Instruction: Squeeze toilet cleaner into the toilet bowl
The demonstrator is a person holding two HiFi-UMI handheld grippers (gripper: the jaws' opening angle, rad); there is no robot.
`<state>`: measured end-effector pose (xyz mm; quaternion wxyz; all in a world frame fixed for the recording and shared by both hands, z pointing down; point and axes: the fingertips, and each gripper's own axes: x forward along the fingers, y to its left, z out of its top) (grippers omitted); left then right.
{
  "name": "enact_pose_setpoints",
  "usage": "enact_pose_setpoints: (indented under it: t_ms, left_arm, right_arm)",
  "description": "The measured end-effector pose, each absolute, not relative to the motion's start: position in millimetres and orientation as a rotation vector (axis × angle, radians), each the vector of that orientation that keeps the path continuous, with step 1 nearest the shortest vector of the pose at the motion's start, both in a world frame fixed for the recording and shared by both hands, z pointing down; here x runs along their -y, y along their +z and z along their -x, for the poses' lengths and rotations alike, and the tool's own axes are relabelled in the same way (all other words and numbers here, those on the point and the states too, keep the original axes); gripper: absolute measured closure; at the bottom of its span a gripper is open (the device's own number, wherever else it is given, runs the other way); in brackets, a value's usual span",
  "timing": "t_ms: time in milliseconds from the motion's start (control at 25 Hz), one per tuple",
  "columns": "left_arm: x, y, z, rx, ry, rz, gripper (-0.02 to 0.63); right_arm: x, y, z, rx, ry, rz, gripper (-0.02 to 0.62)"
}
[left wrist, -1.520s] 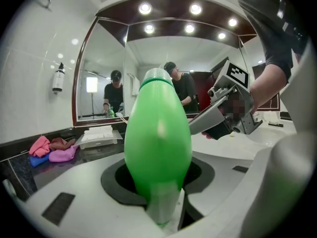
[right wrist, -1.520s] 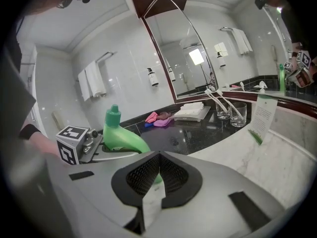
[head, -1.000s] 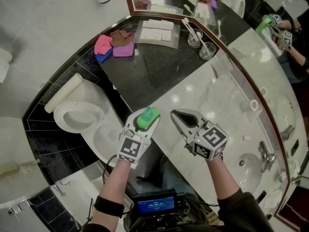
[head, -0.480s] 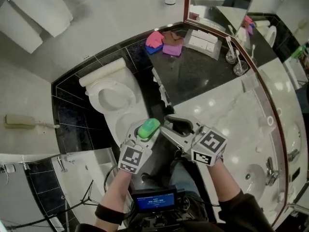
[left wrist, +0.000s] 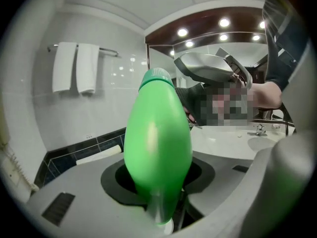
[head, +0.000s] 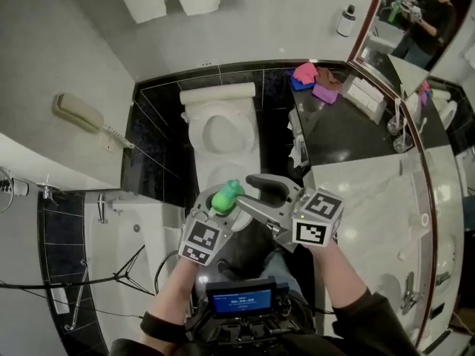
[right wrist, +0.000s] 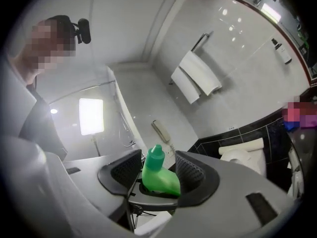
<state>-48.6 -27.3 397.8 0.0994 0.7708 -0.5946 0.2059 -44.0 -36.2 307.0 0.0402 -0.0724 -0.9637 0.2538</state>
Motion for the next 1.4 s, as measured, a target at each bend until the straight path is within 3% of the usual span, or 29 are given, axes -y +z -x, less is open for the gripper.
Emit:
enact_pose_setpoints:
  t_ms: [560, 1400]
  left_arm:
    - [-36.3, 387.0, 121.9, 1.923, 0.57, -2.13, 0.434]
    - [-29.8, 386.6, 113.3, 1.914, 0.559, -2.159, 0.434]
  right_arm:
    - [-39.2, 294.8, 133.3, 2.806, 0.91, 0.462, 0.359]
    - [8.4, 305.6, 96.3, 2.862, 0.896, 0.277, 0.36]
